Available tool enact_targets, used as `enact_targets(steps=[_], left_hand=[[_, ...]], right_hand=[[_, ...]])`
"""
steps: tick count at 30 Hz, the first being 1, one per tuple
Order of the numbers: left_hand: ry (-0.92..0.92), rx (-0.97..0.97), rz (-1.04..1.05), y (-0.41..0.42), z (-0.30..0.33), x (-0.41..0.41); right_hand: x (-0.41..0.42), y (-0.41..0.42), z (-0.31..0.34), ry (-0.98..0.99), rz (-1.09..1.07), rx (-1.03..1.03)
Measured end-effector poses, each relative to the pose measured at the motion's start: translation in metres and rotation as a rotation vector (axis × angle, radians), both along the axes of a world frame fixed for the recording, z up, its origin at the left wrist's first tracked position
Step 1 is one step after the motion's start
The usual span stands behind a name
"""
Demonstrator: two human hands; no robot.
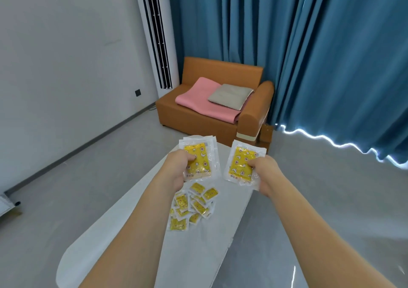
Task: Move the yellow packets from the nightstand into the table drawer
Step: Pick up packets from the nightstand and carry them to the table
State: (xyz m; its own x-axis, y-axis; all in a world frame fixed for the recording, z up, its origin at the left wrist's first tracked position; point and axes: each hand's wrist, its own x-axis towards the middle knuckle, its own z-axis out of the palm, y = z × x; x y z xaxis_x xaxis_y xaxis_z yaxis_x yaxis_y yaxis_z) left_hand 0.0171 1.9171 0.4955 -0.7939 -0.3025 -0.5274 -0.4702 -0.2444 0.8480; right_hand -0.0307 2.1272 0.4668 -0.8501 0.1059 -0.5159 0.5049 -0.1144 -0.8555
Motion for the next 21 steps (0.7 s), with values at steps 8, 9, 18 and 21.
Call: enact_targets(steps=[8,9,18,21], left_hand=[[0.166,0.326,0.106,0.083,-0.02,-0.096],[0.183,0.333,0.143,0.093,-0.024,-0.109],[0.13,0.098,0.238,0.147,-0.168,-0.233],[0.063,0.046,0.304,0.157,-0.272,-0.262]], right_hand=[[-0.124,0.069,-0.016,-0.024,0.174,0.05],[-0.138,0.077,-0.017,-0.013,0.19,0.06],[-0.263,0.111,-0.145,0.124,0.299,0.154],[-0.301,0.113,-0.254,0.101,0.331,0.18]])
